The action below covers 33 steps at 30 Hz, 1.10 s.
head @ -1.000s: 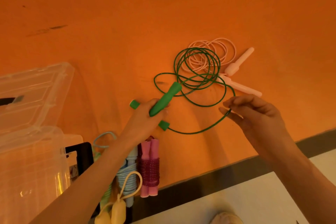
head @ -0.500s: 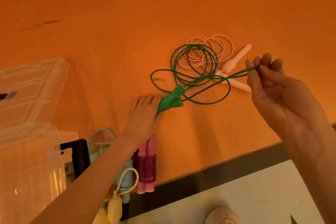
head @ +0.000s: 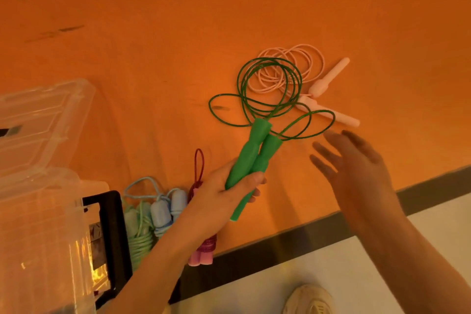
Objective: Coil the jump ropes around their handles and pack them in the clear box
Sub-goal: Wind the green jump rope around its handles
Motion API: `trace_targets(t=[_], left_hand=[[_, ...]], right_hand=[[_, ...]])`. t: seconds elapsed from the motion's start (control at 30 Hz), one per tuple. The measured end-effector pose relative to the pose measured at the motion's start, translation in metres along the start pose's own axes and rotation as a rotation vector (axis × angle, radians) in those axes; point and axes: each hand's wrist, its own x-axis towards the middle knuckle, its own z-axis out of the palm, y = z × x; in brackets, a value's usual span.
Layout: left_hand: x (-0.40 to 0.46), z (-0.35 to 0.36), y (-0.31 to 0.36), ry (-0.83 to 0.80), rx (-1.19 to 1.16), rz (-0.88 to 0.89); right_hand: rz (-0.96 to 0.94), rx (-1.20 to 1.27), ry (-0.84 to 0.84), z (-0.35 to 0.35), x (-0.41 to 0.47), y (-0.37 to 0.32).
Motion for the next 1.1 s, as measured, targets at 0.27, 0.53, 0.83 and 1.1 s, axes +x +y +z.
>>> trace_targets(t=[0.27, 0.53, 0.83, 1.1], left_hand=[[-0.031, 0.006, -0.014, -0.369, -0.289, -0.337], [-0.046, 0.025, -0.008, -0.514, -0.328, -0.464], [-0.091, -0.006, -0.009, -0.133, -0.433, -0.399], [-0.124, 0.015, 0.037, -0.125, -0.314, -0.269]], right_hand=[[0.332, 0.169, -0.405, 0.013, -0.009, 0.001], [0.374, 0.189, -0.447, 0.010, -0.031, 0.007], [0.299, 0.184, -0.315, -0.048, 0.018, -0.096], [0.009, -0.541, -0.514, -0.048, -0.012, -0.114]])
